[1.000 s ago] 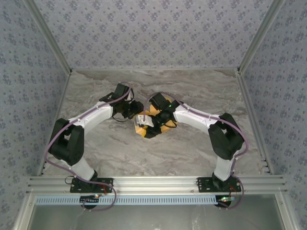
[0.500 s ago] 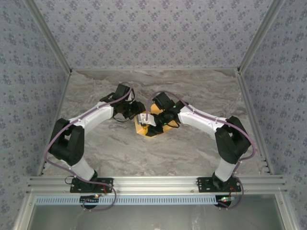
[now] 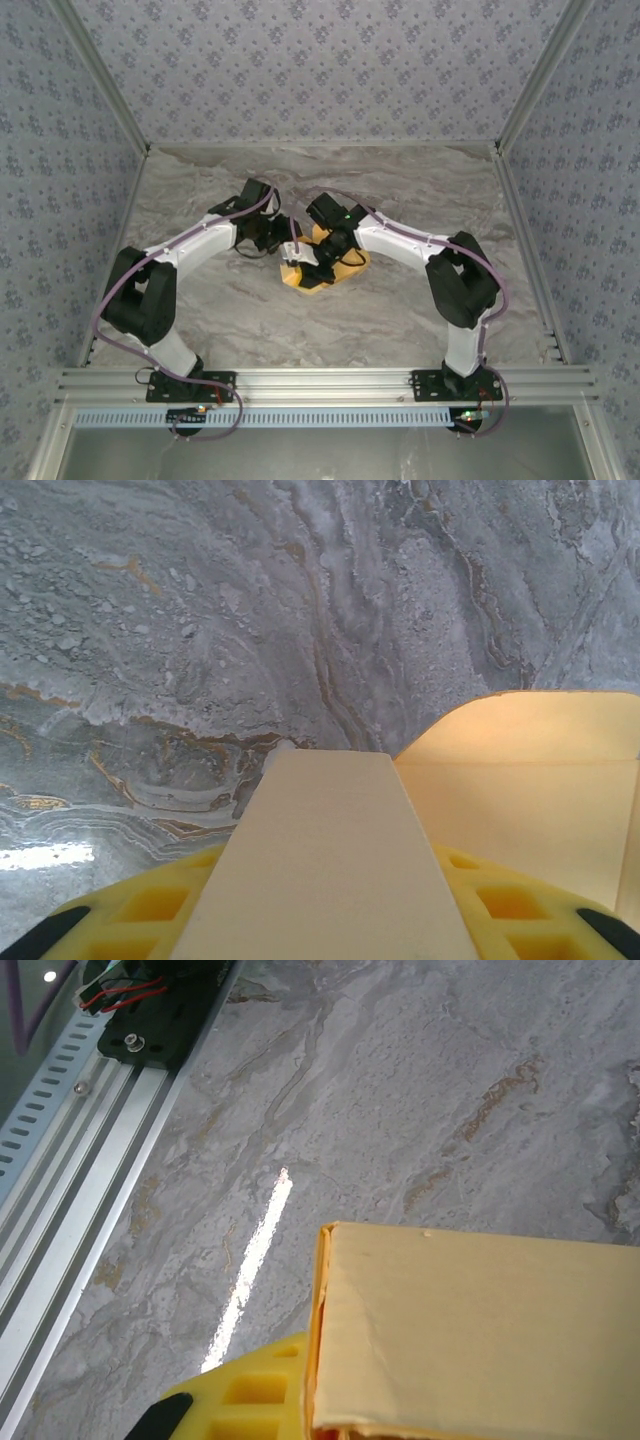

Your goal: Fold the paper box

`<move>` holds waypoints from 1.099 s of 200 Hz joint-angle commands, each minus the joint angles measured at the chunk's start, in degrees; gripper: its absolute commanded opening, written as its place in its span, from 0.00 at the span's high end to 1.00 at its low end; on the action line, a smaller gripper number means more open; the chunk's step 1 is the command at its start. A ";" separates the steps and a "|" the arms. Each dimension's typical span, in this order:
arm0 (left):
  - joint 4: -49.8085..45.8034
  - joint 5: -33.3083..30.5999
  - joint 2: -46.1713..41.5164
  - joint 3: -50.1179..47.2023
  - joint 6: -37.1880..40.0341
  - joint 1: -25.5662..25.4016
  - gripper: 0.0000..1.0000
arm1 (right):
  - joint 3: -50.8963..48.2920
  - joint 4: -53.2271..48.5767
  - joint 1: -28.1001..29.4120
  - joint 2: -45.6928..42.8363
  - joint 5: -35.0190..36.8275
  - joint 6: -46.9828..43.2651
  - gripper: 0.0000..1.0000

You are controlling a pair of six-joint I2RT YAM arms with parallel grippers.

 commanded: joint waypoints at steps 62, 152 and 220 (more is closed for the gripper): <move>2.72 1.69 -2.15 0.37 -1.51 0.11 0.70 | -3.59 2.36 0.68 -5.02 0.89 1.49 0.71; 5.23 -0.27 -6.21 -1.67 -4.74 2.69 0.71 | -26.24 37.76 4.90 -22.22 34.07 15.97 0.52; 7.54 -1.44 -7.78 -4.01 -11.67 4.11 0.71 | -40.28 63.36 11.63 -28.98 50.32 18.42 0.50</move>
